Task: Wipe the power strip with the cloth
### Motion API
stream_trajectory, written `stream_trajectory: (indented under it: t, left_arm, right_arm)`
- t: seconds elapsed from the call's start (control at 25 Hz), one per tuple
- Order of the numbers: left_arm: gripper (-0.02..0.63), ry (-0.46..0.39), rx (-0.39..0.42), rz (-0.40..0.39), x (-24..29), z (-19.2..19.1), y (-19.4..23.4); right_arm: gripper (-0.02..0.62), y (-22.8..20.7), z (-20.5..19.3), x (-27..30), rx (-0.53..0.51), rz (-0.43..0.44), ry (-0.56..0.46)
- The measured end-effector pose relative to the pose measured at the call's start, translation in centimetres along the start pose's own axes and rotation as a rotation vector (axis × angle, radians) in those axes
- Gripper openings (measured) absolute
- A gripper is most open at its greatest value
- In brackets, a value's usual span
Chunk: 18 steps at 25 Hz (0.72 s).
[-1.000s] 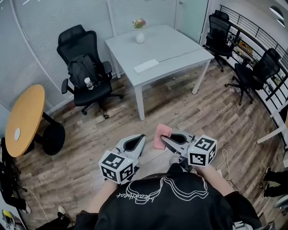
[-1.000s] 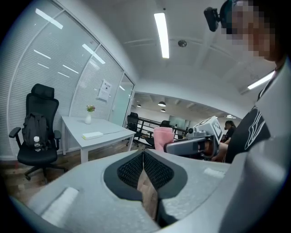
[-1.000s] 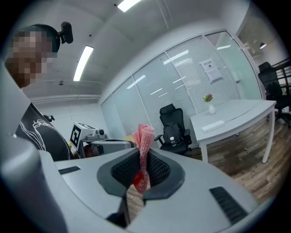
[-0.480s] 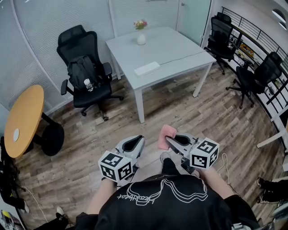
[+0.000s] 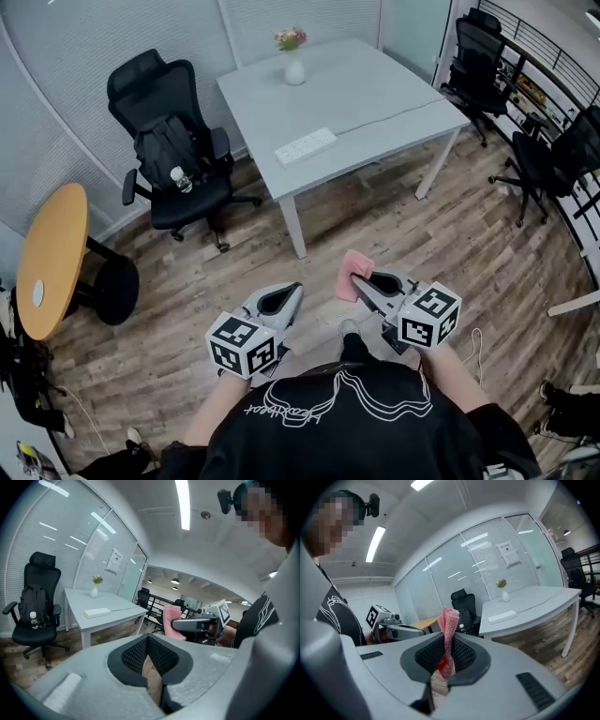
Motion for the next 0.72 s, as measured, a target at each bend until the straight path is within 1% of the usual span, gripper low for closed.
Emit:
stream_trajectory:
  t: [0.12, 0.28, 0.36, 0.48, 0.56, 0.72]
  left_arm:
    - [0.012, -0.012, -0.057, 0.015, 4.2, 1.7, 2.1]
    - [0.012, -0.034, -0.075, 0.047, 9.7, 4.5, 4.7]
    - [0.012, -0.032, -0.073, 0.063, 12.5, 5.7, 5.8]
    - [0.012, -0.004, -0.063, 0.105, 16.1, 7.1, 7.2]
    - [0.012, -0.004, -0.058, 0.133, 17.8, 8.2, 8.2]
    - [0.012, -0.017, -0.073, 0.142, 19.8, 9.8, 9.2]
  right_arm:
    - [0.032, -4.8, 1.9, 1.5, -0.023, 0.008, -0.007]
    - [0.032, -10.4, 4.1, 3.7, -0.082, 0.050, 0.002]
    - [0.034, -13.1, 4.9, 4.6, -0.064, 0.089, 0.023]
    - [0.034, -16.7, 6.2, 5.2, 0.000, 0.145, 0.031]
    - [0.034, -19.0, 7.3, 5.6, 0.019, 0.151, 0.032]
    - [0.031, -22.3, 8.7, 6.6, 0.035, 0.151, 0.035]
Point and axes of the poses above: the fingertips, and each gripper's own axes: x forward along the fingers, y to its left, z out of its top, the point moved 5 cm from there along -x, backward along the fingers, and after that the axes turned 1 degree about -x, right-handed, at the moved point
